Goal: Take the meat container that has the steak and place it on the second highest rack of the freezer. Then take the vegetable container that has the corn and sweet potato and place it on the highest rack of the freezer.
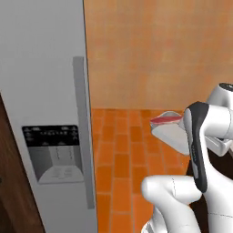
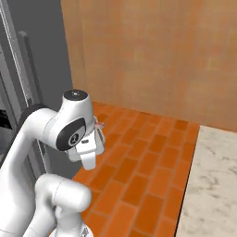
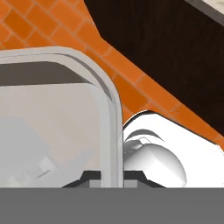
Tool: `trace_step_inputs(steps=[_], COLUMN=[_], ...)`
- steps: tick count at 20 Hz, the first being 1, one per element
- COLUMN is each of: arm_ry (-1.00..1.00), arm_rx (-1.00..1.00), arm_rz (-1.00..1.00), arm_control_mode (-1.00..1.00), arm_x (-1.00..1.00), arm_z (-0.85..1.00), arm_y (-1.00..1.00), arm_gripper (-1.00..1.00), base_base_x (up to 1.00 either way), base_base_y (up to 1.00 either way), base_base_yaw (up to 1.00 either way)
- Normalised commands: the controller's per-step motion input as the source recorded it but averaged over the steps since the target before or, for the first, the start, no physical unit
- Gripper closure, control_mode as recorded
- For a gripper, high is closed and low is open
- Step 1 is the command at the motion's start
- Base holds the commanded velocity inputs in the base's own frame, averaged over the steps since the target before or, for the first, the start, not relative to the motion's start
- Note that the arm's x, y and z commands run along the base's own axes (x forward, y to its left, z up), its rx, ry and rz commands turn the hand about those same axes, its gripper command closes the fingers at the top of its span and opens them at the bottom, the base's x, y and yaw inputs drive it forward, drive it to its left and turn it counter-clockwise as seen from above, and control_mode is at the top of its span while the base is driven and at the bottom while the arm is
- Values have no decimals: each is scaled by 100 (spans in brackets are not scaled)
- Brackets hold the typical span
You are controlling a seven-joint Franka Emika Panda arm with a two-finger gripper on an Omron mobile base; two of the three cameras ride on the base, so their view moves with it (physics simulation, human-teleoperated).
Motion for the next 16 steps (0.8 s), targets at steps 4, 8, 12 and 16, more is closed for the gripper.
trace_step_inputs(steps=[4, 8, 12, 16], arm_ry=[0, 0, 0, 0], arm_rx=[0, 0, 0, 0], arm_rz=[0, 0, 0, 0], arm_control_mode=[100, 100, 100, 100], arm_x=[0, 0, 0, 0], arm_z=[0, 0, 0, 0], arm_y=[0, 0, 0, 0], arm_gripper=[100, 100, 100, 100], base_base_x=[100, 100, 100, 97], base_base_y=[-33, -32, -32, -38], base_base_yaw=[5, 32, 53, 67])
